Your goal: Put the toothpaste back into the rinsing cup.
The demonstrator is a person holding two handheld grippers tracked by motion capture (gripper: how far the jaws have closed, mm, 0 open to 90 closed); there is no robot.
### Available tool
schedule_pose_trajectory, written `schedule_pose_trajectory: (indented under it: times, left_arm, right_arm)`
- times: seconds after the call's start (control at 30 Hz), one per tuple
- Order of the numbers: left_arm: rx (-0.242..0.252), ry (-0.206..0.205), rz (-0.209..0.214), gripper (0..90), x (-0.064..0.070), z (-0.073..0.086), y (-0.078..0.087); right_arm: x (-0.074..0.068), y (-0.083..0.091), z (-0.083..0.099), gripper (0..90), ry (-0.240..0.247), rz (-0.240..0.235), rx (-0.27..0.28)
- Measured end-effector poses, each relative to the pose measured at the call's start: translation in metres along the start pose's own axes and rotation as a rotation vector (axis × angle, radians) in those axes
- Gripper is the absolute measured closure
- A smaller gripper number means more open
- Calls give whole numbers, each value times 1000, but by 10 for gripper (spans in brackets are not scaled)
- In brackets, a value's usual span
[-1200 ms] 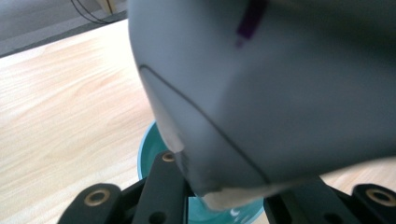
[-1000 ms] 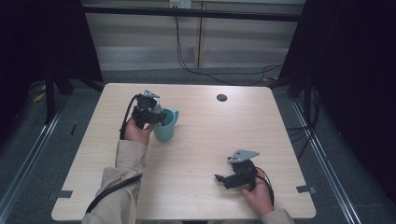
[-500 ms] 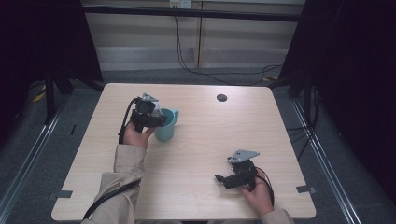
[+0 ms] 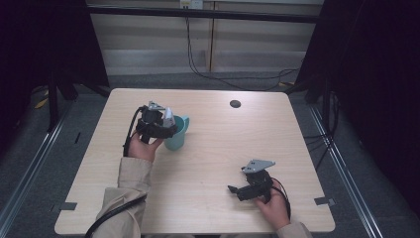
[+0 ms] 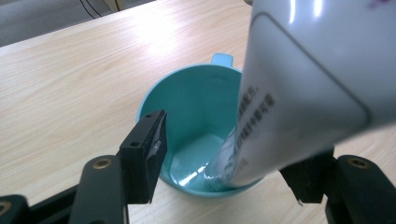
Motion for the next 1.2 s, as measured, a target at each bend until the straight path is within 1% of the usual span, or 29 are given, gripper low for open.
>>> schedule_pose_trajectory:
  times: [0.13,0.2,0.23,0.27,0.33,0.37,0.43,0.5,0.57,0.7,0.73,0.8,0.9,0.97,1.0,1.03,1.07,1.1,1.17,1.2]
  left_arm:
    - [-4,0,7,363,-2,2,4]
    - [5,4,5,354,-3,3,7]
    - [12,6,11,351,-3,3,8]
    - [12,6,11,343,-3,3,8]
    - [22,7,12,318,-4,5,13]
    - [26,-1,14,315,-5,5,15]
    - [40,2,22,293,-4,6,19]
    - [40,-2,22,271,-4,7,21]
    - [39,-9,23,267,-4,10,23]
    - [43,-3,24,246,-4,12,24]
    - [63,18,31,241,-4,13,25]
    - [53,-4,35,232,-4,16,27]
    - [65,-16,34,201,-4,21,29]
    - [60,-19,36,196,-4,25,30]
    - [77,5,40,191,-3,26,29]
    - [77,5,40,190,-3,26,29]
    - [59,-9,44,185,-5,32,30]
    - [70,8,48,182,-5,33,29]
    - [71,12,50,180,-5,35,29]
    - [69,10,51,179,-6,39,29]
  right_arm:
    - [0,0,0,131,0,0,1]
    - [0,0,0,131,0,0,0]
    - [0,0,0,131,1,0,0]
    - [0,0,0,131,0,0,0]
    - [0,0,0,131,0,0,1]
    - [0,0,0,131,0,1,1]
    - [0,0,0,131,0,0,0]
    - [0,0,0,131,0,0,0]
    - [0,0,0,131,0,0,1]
    - [0,0,0,131,0,0,1]
    - [0,0,0,131,1,0,1]
    - [0,0,0,131,0,1,1]
    - [0,0,0,131,0,-1,0]
    - [0,0,0,131,0,-1,0]
    - [0,0,0,131,0,-1,1]
    - [0,0,0,131,0,-1,1]
    - [0,0,0,131,0,-1,0]
    - [0,0,0,131,0,-1,0]
    - [0,0,0,131,0,-1,0]
    - [0,0,0,131,0,-1,0]
Point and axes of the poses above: each handheld gripper's, and its own axes: y roughly backward along the jaws, z roughly out of its underside, x roughly to its right, the point moved 6 cm from there along -y, roughly forward along the jaws, and after that the axes turned 9 degrees about -x, right-handed, at the moved point
